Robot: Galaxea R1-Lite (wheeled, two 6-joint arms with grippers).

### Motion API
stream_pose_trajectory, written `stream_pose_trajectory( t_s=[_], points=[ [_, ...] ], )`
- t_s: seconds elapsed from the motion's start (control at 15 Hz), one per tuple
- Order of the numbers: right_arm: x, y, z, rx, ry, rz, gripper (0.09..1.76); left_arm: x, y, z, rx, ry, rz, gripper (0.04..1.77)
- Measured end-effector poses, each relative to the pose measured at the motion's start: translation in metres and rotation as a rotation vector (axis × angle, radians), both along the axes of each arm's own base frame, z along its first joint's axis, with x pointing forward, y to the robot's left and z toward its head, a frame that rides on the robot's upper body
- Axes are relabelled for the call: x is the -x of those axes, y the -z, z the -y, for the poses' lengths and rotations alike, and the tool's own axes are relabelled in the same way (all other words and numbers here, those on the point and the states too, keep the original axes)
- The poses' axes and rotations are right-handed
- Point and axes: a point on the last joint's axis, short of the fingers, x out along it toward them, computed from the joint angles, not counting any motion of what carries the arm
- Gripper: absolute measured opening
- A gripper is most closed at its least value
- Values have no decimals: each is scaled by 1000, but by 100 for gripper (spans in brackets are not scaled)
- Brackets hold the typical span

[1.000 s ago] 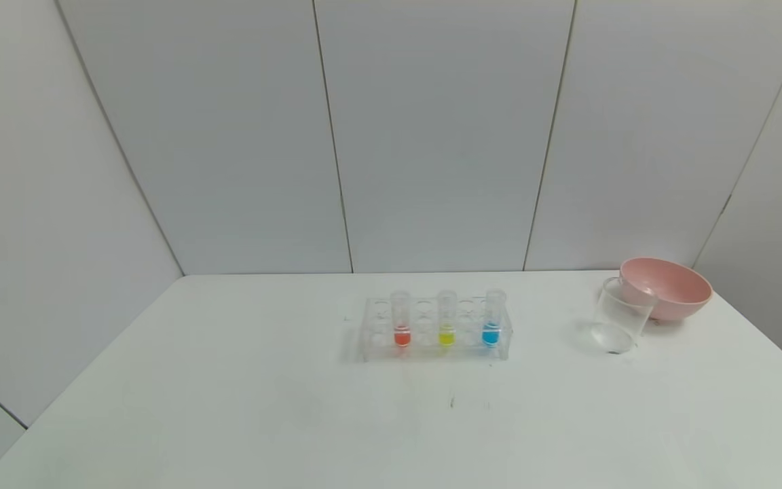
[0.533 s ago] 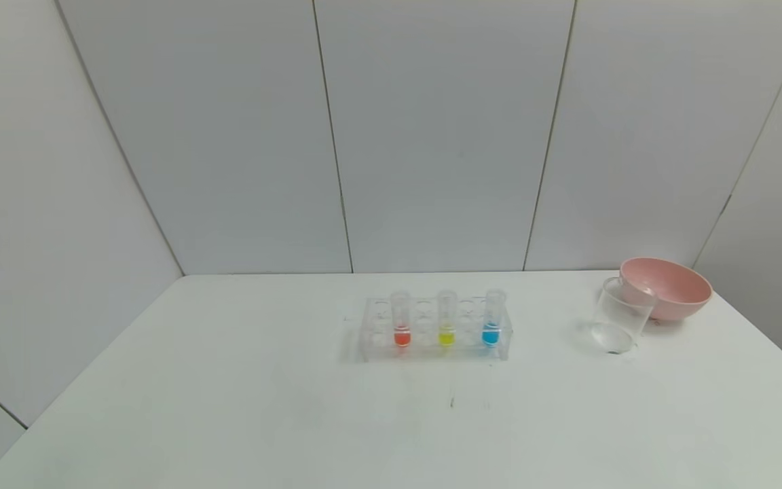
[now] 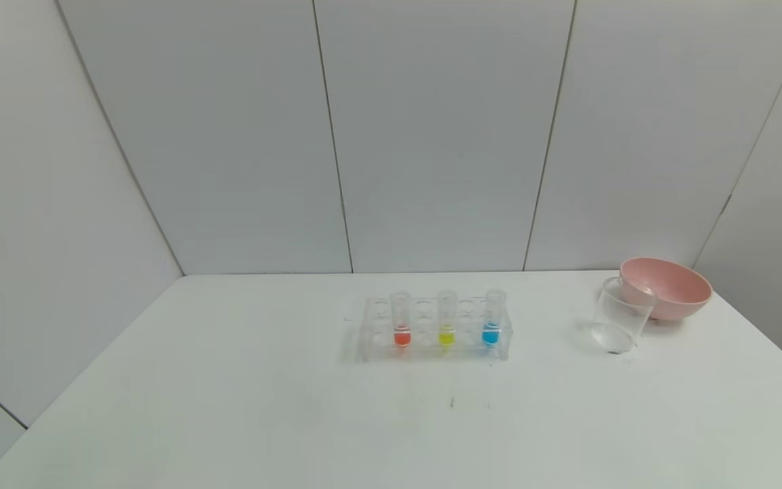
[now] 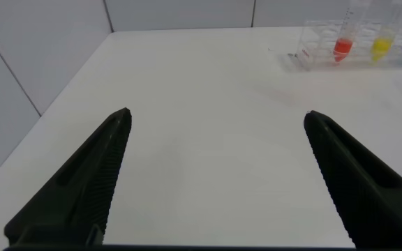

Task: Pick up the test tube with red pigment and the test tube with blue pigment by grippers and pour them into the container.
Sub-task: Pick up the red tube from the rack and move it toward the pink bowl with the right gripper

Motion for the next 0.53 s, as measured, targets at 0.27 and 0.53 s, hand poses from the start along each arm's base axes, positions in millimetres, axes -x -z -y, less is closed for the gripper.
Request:
stream_pose_trajectory(
  t_s=[0.27, 0.53],
  points=[
    [-5, -31, 0, -22, -9, -11, 171, 0, 0, 0, 0, 0, 0, 176],
    [-29, -59, 0, -33, -37, -56, 171, 0, 0, 0, 0, 0, 0, 176]
  ],
)
